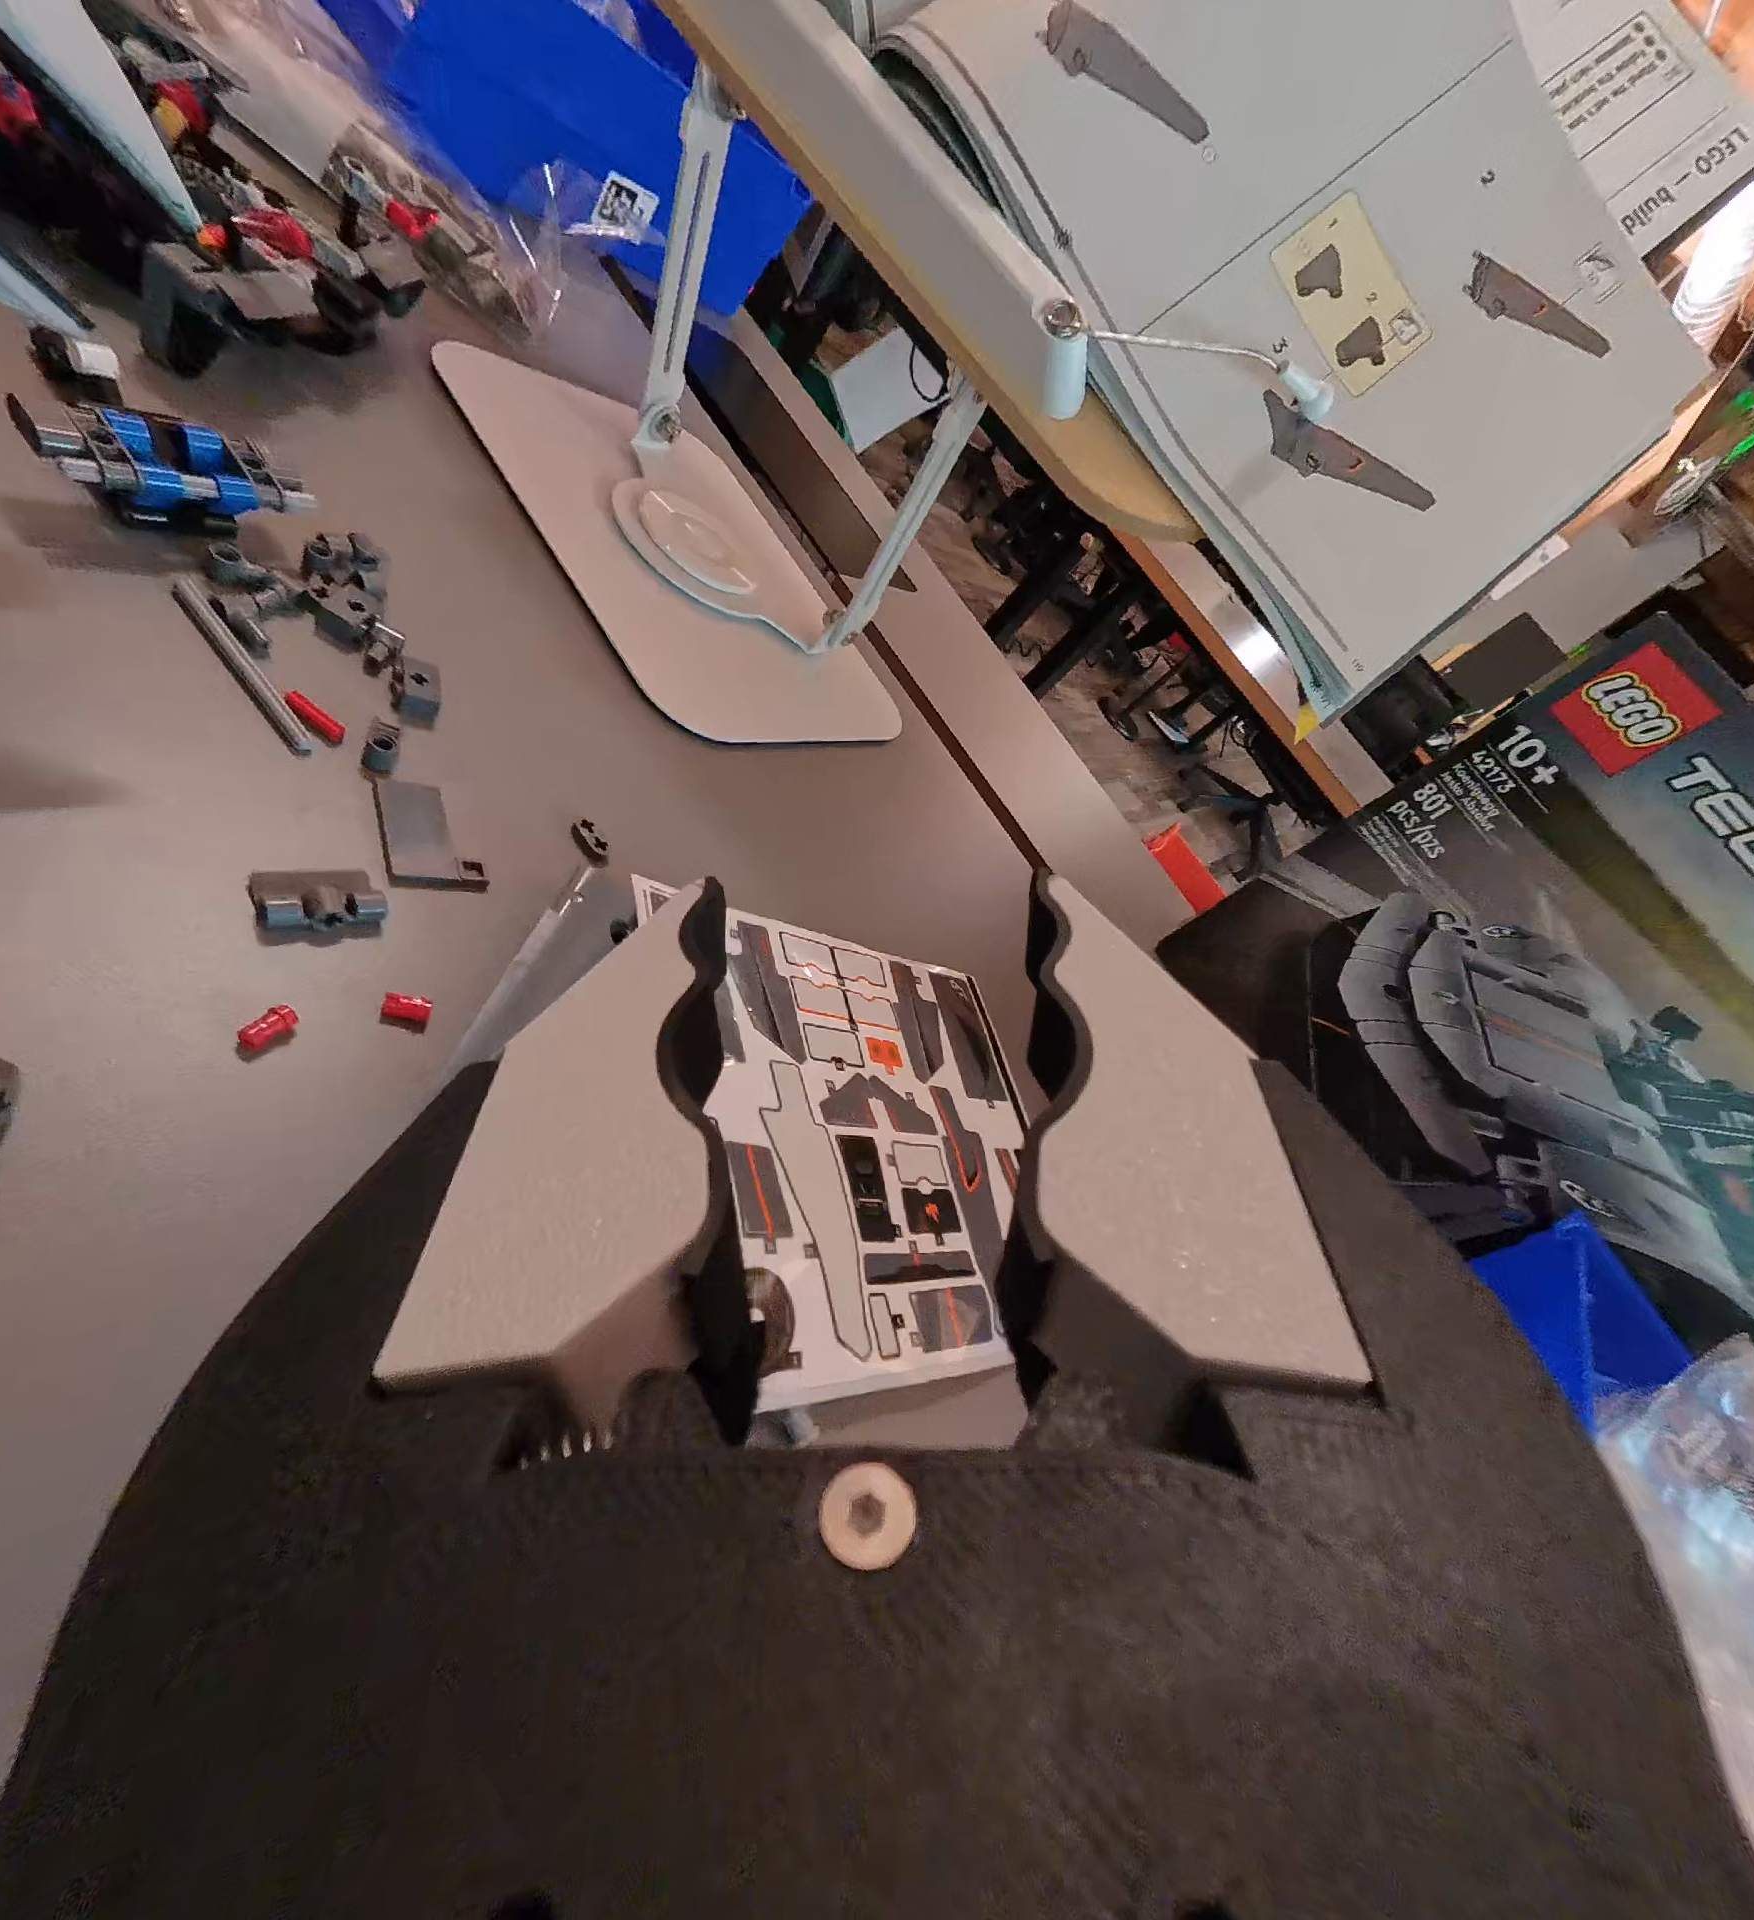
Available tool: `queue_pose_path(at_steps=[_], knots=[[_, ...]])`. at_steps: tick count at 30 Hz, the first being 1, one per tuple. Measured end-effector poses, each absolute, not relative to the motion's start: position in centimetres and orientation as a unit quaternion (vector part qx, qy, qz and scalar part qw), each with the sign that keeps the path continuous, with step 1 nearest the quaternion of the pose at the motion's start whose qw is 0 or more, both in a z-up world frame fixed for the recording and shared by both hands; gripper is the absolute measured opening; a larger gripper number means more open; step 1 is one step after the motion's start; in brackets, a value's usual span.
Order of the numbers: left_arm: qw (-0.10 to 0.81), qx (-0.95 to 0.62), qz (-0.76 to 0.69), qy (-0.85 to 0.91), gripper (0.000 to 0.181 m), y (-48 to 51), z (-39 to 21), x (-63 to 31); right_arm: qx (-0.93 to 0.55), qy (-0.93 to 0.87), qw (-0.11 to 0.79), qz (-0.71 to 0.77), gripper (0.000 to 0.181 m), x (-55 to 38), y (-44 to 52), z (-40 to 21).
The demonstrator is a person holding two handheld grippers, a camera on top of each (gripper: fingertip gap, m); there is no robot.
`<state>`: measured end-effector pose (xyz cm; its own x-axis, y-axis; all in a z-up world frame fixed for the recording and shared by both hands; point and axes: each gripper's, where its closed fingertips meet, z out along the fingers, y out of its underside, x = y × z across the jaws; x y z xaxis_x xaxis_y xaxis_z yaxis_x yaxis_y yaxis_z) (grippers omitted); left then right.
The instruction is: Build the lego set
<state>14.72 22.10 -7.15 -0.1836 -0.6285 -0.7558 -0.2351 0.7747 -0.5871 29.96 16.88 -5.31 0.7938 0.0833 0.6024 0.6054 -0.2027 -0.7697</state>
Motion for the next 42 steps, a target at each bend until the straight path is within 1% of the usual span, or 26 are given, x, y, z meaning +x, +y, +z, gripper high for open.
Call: queue_pose_path(at_steps=[2,9,18,20,21,22,24,26,31,34,39,42], knots=[[0.581,-0.293,-0.176,0.738,0.017,22.3,-6.7,14.5,-0.747,-0.226,0.585,-0.220,0.057,30.2,16.9,-5.7],[0.589,-0.309,-0.165,0.729,0.016,22.7,-6.5,14.3,-0.752,-0.211,0.583,-0.222,0.059,30.8,16.8,-6.2],[0.567,-0.303,-0.182,0.744,0.016,20.9,-7.8,14.7,-0.757,-0.199,0.577,-0.233,0.059,31.6,16.6,-6.7],[0.548,-0.304,-0.198,0.754,0.017,20.0,-8.2,14.6,-0.758,-0.195,0.577,-0.234,0.059,31.9,16.6,-6.7],[0.524,-0.301,-0.221,0.765,0.017,18.9,-8.4,14.4,-0.759,-0.192,0.576,-0.234,0.058,32.0,16.6,-6.8],[0.491,-0.301,-0.257,0.776,0.017,17.5,-8.6,14.0,-0.760,-0.191,0.576,-0.233,0.058,32.1,16.5,-6.8],[0.407,-0.305,-0.332,0.794,0.025,14.5,-8.9,13.1,-0.760,-0.188,0.576,-0.234,0.058,32.2,16.5,-6.8],[0.364,-0.286,-0.367,0.807,0.028,12.2,-9.0,12.3,-0.760,-0.187,0.577,-0.233,0.058,32.2,16.5,-6.7],[0.354,-0.266,-0.360,0.821,0.030,10.3,-10.1,12.2,-0.760,-0.182,0.579,-0.233,0.058,32.6,16.3,-6.6],[0.319,-0.274,-0.344,0.840,0.032,9.7,-11.6,11.8,-0.757,-0.173,0.585,-0.234,0.058,32.8,16.1,-6.1],[0.318,-0.278,-0.289,0.859,0.031,9.9,-13.0,11.7,-0.762,-0.162,0.585,-0.226,0.057,33.2,16.1,-6.3],[0.308,-0.280,-0.280,0.865,0.029,9.9,-13.7,11.6,-0.765,-0.166,0.580,-0.226,0.057,33.1,16.2,-6.6]])
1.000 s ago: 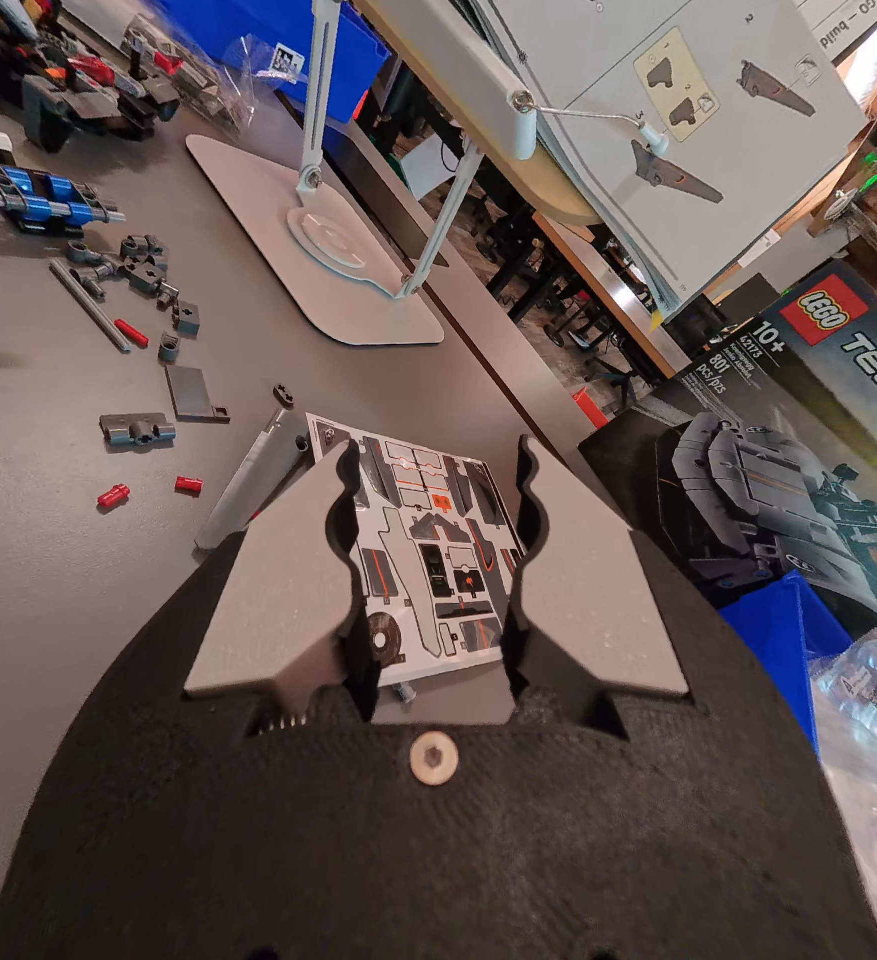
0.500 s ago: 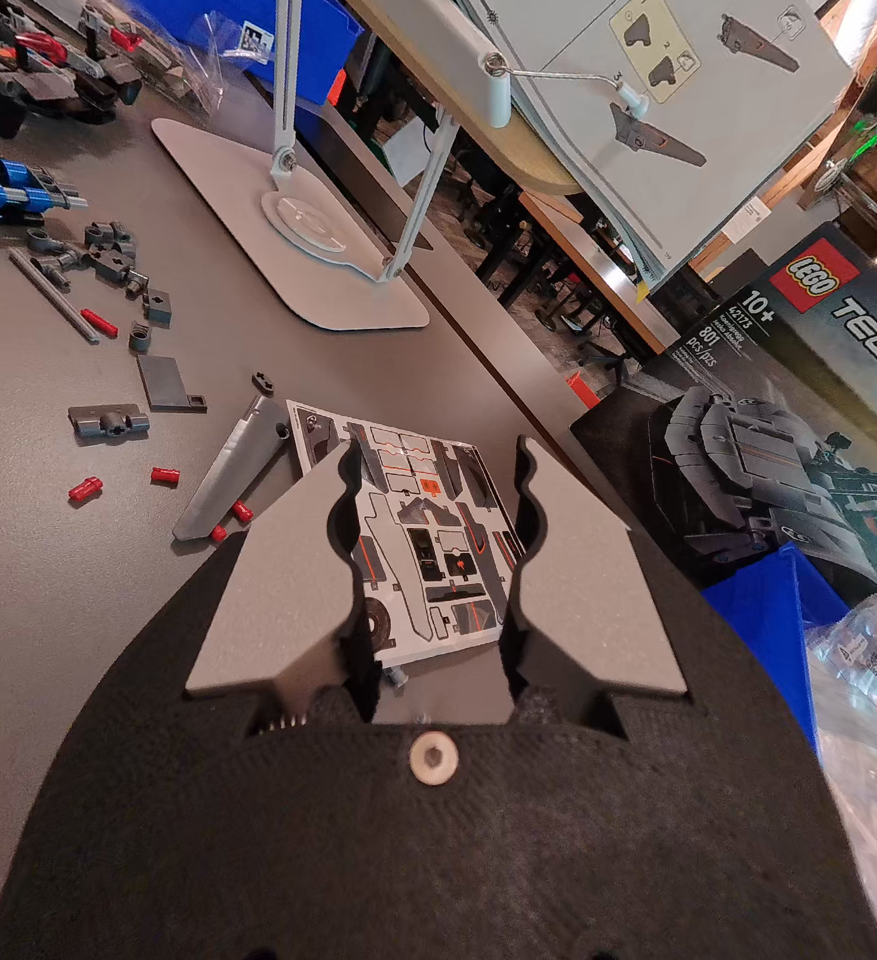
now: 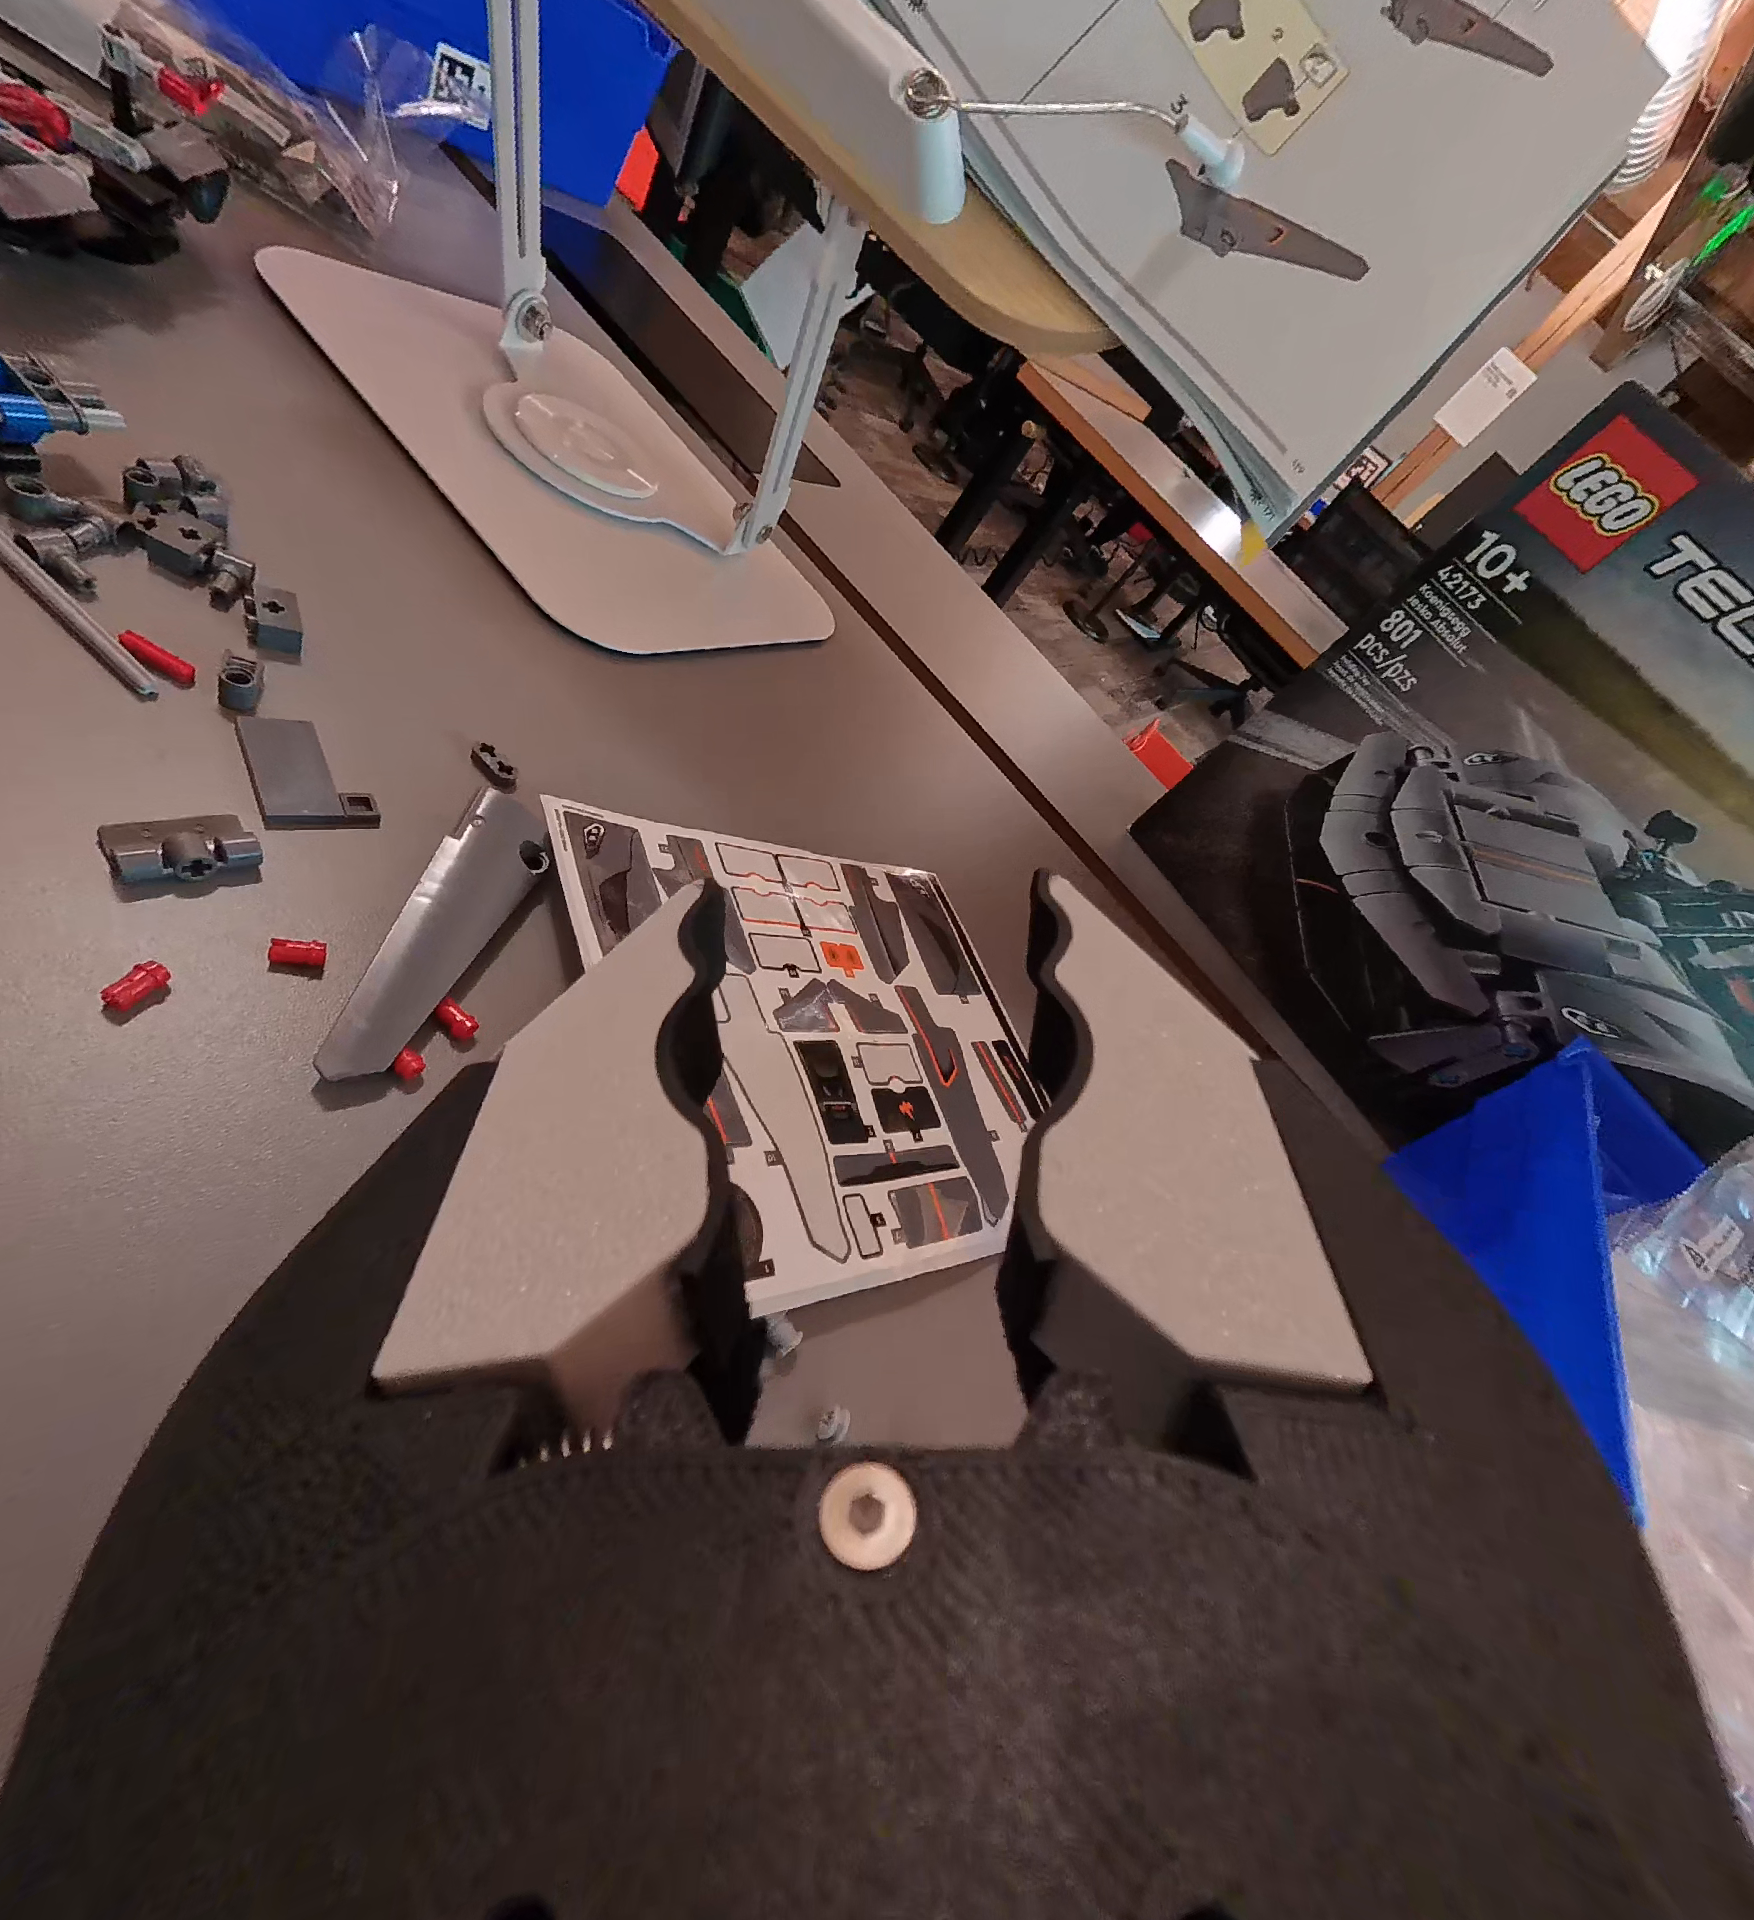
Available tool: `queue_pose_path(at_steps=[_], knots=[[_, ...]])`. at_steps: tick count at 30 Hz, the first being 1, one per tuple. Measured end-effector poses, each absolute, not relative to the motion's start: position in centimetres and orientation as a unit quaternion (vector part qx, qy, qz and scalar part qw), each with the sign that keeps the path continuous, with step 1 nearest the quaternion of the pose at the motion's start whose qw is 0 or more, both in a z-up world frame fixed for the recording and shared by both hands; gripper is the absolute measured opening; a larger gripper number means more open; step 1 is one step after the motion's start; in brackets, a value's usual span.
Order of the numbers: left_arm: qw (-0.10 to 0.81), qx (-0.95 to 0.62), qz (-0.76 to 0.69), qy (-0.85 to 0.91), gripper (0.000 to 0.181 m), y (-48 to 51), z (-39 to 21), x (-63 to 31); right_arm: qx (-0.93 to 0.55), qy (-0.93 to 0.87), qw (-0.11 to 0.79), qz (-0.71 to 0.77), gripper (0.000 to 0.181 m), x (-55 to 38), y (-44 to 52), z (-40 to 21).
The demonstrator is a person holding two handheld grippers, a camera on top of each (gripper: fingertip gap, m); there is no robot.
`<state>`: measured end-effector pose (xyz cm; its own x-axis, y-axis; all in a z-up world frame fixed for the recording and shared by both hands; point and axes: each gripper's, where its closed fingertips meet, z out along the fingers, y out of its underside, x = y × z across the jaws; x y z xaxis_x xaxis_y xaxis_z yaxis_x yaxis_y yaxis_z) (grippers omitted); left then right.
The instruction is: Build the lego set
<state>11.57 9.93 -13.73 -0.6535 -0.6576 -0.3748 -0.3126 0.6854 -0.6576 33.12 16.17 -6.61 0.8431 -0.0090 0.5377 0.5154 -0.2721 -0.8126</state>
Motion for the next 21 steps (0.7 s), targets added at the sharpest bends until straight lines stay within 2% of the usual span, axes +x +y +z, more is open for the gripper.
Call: queue_pose_path(at_steps=[10,21], knots=[[0.269,-0.263,-0.252,0.891,0.034,11.1,-15.0,10.1,-0.766,-0.167,0.579,-0.226,0.057,33.1,16.1,-6.6],[0.417,-0.303,-0.118,0.849,0.030,18.6,-13.2,12.6,-0.765,-0.168,0.579,-0.228,0.057,33.1,16.1,-6.5]])
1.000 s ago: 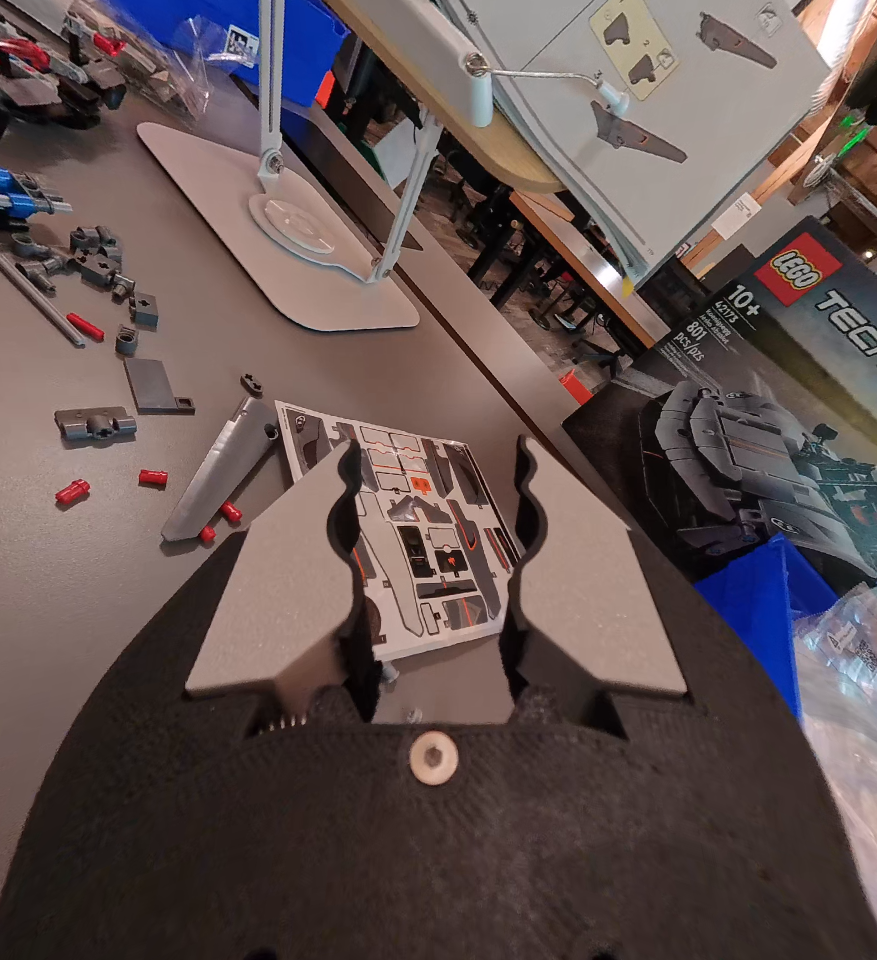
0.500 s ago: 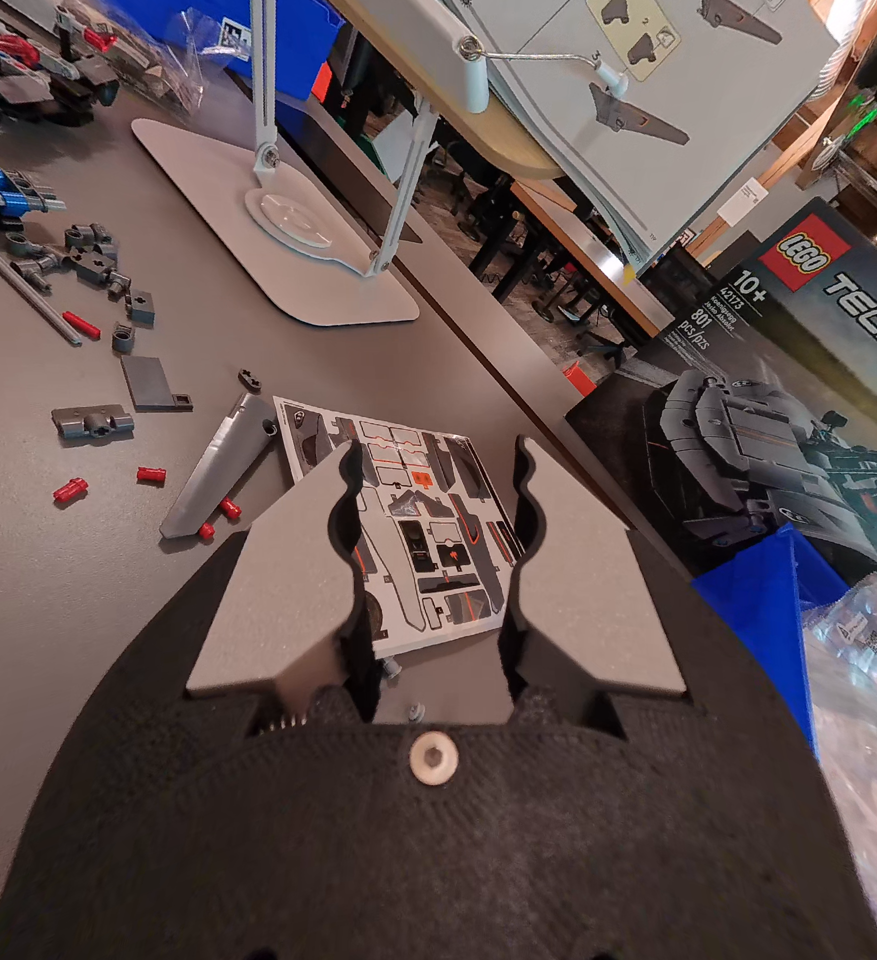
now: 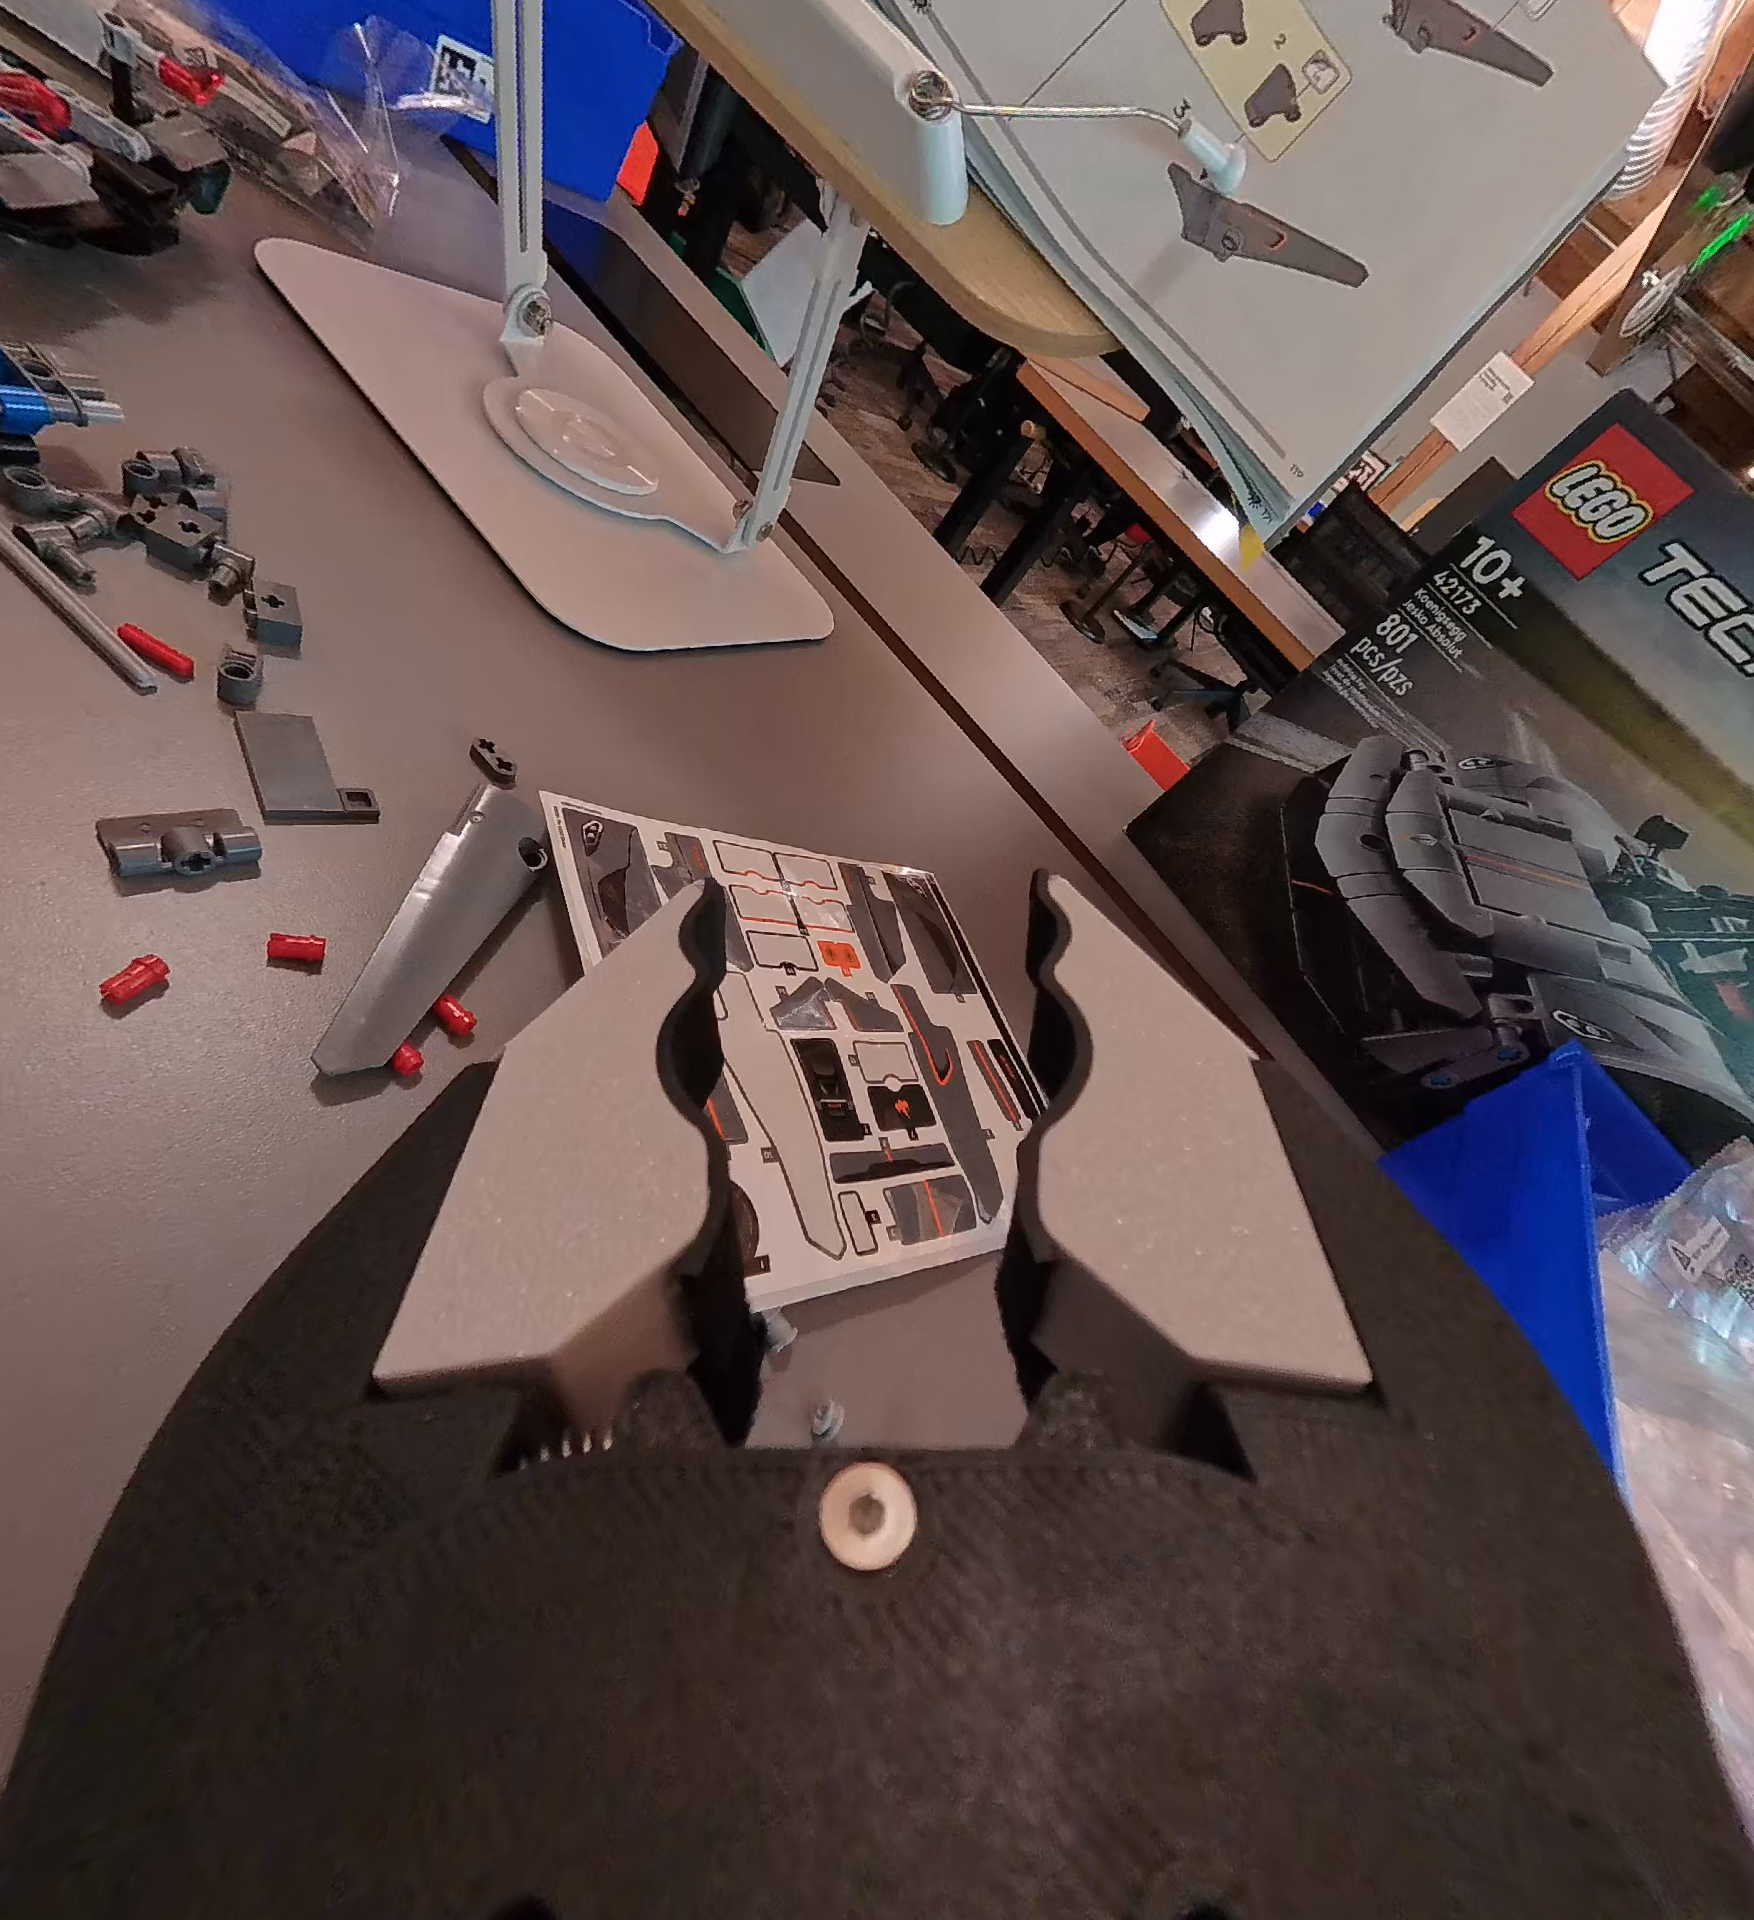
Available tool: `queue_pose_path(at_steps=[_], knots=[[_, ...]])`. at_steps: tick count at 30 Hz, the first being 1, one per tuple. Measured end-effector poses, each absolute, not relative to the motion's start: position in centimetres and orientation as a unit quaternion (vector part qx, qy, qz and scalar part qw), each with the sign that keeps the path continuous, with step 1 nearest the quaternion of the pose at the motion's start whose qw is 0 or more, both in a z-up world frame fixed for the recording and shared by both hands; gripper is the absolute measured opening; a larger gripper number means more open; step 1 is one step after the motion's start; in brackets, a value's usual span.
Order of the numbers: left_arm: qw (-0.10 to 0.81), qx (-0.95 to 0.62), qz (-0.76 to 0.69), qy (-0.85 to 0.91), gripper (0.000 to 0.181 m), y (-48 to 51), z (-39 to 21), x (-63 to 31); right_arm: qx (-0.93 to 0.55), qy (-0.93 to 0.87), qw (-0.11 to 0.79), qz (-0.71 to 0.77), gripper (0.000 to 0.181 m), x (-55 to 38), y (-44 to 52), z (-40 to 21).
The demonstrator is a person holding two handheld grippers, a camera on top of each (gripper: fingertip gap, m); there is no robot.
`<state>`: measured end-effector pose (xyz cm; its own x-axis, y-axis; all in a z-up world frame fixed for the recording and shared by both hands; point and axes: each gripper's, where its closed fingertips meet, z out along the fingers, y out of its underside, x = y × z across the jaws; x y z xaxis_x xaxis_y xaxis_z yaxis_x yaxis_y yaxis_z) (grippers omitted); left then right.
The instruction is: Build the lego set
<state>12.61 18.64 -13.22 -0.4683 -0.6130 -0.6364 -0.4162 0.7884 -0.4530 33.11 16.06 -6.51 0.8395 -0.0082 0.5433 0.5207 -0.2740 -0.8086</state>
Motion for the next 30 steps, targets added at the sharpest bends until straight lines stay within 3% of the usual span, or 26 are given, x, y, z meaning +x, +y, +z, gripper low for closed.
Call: queue_pose_path(at_steps=[13,15,19,30], knots=[[0.349,-0.288,-0.182,0.873,0.030,16.6,-14.8,11.8,-0.764,-0.163,0.585,-0.218,0.056,33.3,15.9,-6.3],[0.366,-0.296,-0.175,0.865,0.023,16.8,-14.9,12.5,-0.765,-0.164,0.584,-0.217,0.056,33.2,15.9,-6.3],[0.461,-0.294,-0.100,0.831,0.029,18.4,-14.1,14.9,-0.764,-0.166,0.585,-0.218,0.057,33.1,15.9,-6.3],[0.502,-0.314,-0.153,0.791,0.021,18.4,-11.5,15.4,-0.764,-0.155,0.591,-0.208,0.057,33.7,15.6,-6.1]])
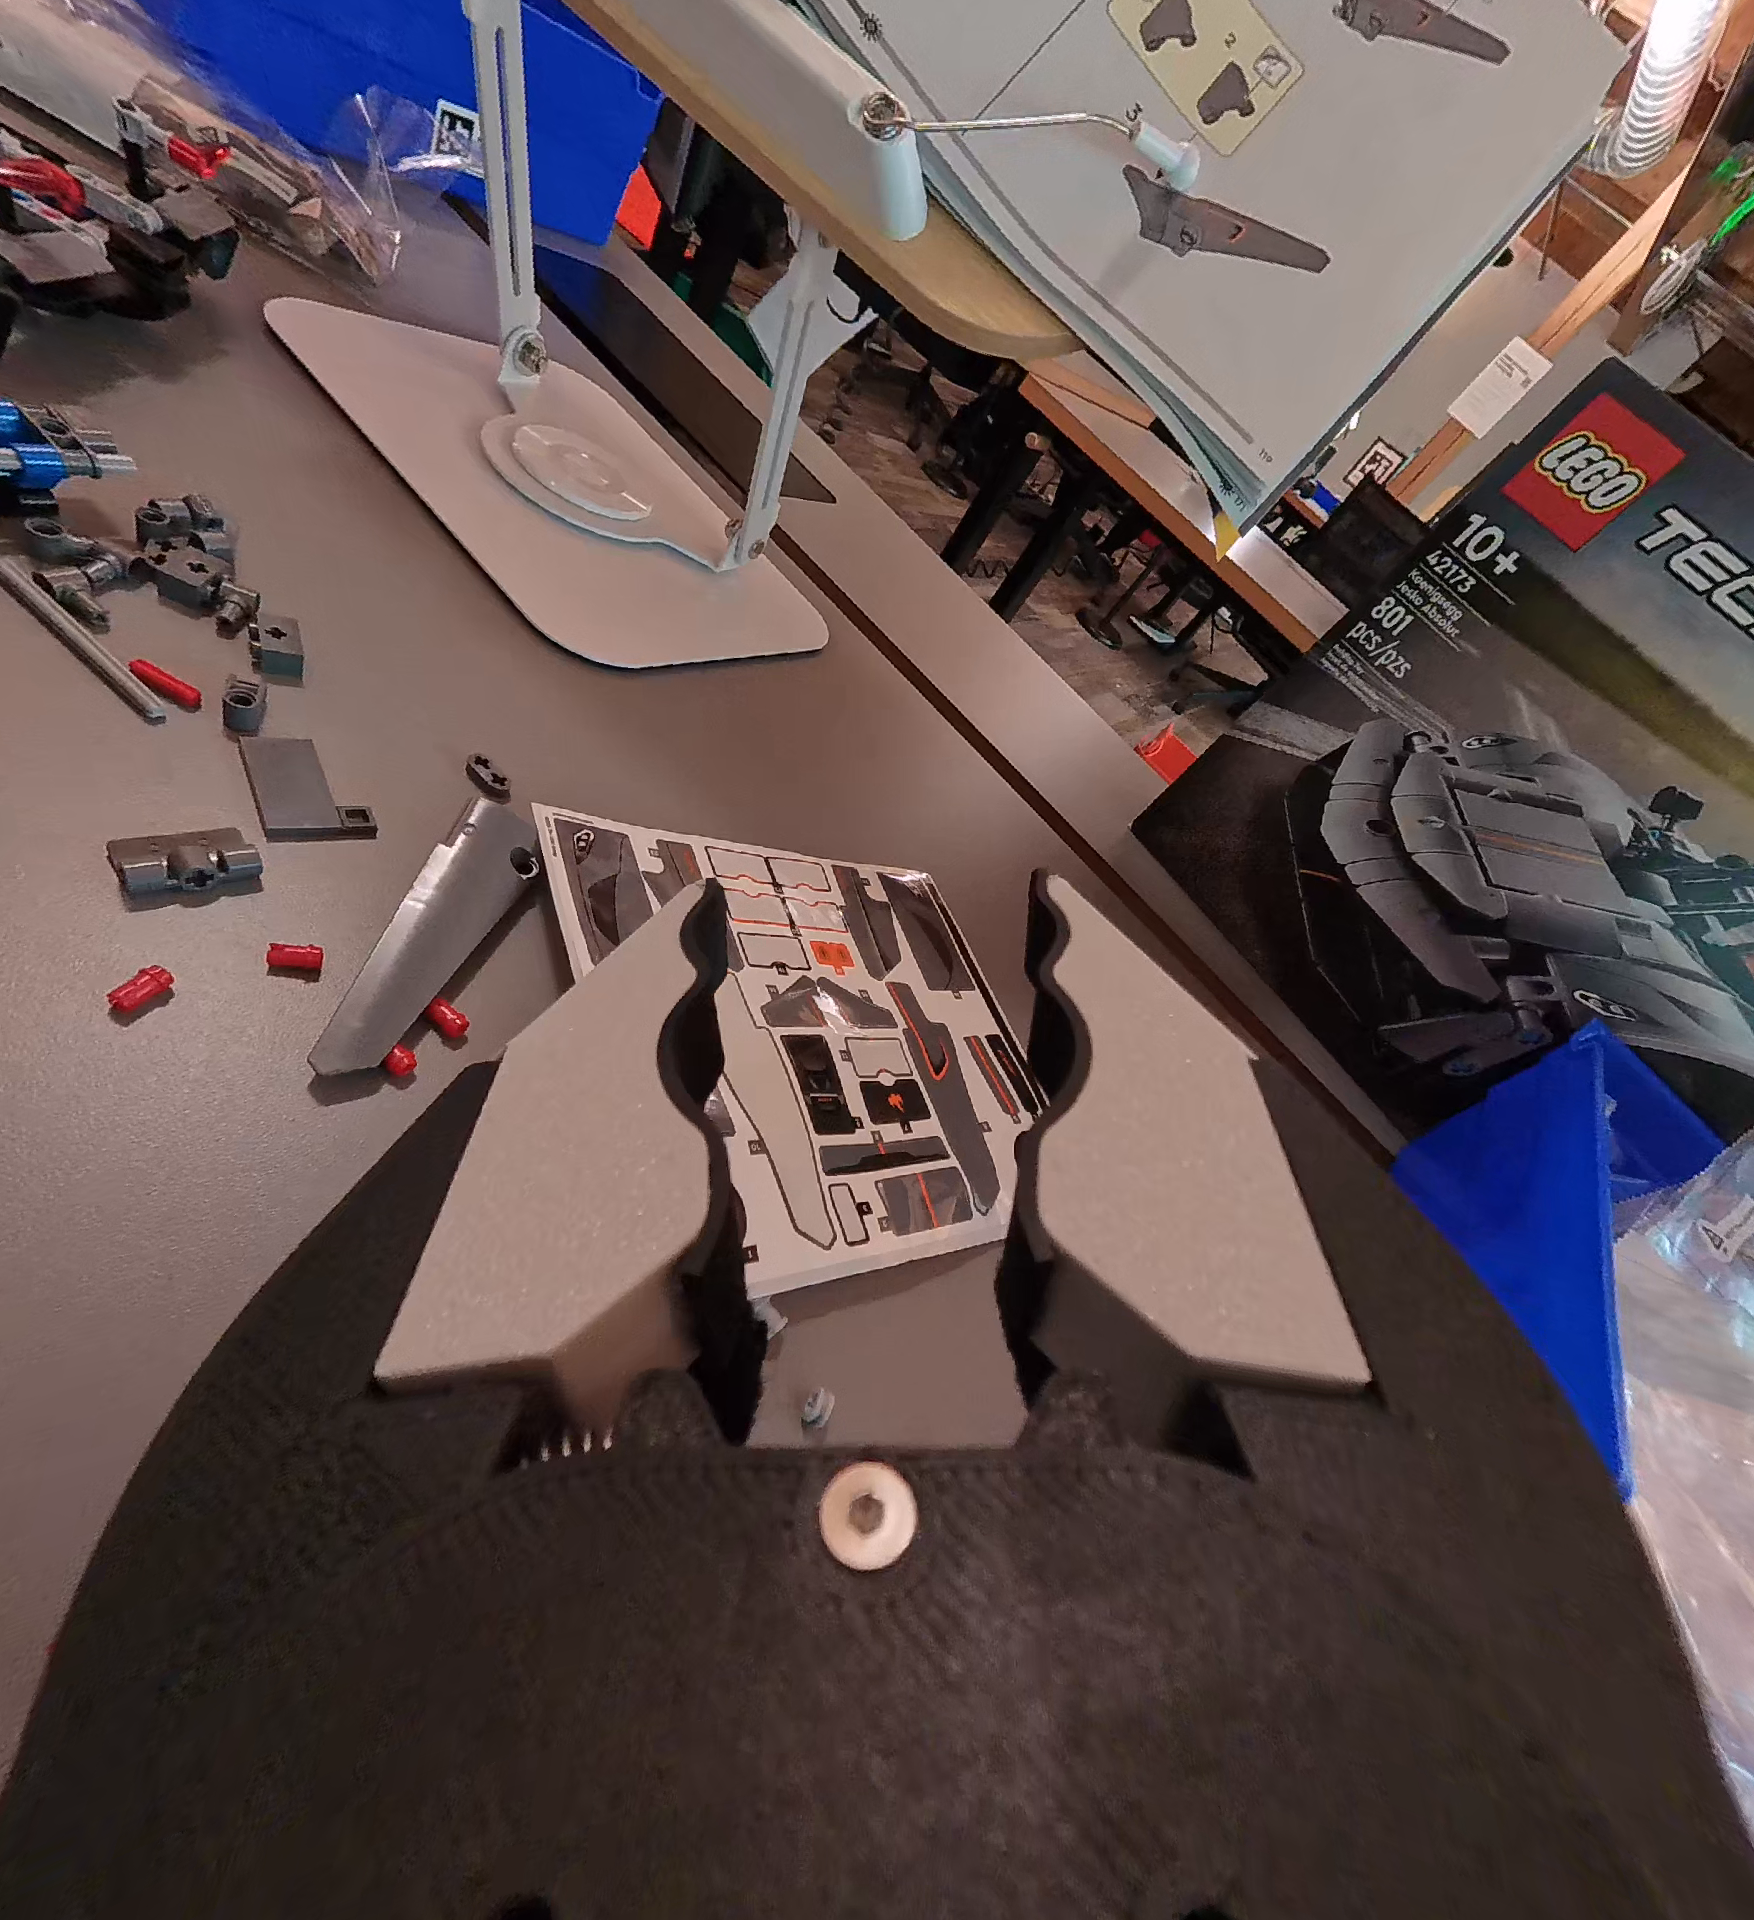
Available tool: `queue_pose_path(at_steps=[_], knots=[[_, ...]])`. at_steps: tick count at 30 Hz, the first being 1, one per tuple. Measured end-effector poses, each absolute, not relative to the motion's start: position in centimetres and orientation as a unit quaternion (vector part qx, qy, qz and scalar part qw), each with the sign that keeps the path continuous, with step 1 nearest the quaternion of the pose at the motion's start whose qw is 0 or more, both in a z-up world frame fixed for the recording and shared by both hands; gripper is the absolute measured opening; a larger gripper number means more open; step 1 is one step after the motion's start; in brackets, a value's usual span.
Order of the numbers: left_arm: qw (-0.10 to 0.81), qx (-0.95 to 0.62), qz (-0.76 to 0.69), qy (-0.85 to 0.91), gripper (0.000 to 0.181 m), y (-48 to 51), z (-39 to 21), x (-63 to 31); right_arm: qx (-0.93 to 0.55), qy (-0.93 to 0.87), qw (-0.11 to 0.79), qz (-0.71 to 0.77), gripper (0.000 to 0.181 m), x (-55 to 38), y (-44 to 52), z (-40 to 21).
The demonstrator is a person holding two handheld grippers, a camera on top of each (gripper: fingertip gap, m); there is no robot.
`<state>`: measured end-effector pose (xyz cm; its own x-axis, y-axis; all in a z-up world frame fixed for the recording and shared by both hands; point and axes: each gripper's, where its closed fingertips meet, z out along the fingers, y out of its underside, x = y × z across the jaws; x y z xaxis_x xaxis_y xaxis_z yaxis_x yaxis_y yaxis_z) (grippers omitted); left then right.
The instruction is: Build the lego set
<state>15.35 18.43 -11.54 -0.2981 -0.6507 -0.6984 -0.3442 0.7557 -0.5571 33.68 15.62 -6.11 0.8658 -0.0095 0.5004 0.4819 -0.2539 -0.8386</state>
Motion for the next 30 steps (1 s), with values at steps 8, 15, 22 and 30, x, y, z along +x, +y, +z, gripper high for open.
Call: queue_pose_path(at_steps=[8,15,22,30], knots=[[0.523,-0.307,-0.145,0.782,0.019,18.37,-11.14,15.59,-0.764,-0.148,0.594,-0.203,0.056,34.07,15.50,-6.03],[0.520,-0.312,-0.145,0.782,0.018,18.57,-11.36,15.68,-0.763,-0.148,0.595,-0.203,0.056,34.10,15.44,-5.93],[0.524,-0.311,-0.148,0.779,0.016,18.49,-11.20,15.71,-0.763,-0.147,0.595,-0.203,0.055,34.20,15.41,-5.92],[0.525,-0.311,-0.149,0.778,0.015,18.48,-11.19,15.74,-0.764,-0.147,0.595,-0.202,0.055,34.32,15.38,-5.95]])
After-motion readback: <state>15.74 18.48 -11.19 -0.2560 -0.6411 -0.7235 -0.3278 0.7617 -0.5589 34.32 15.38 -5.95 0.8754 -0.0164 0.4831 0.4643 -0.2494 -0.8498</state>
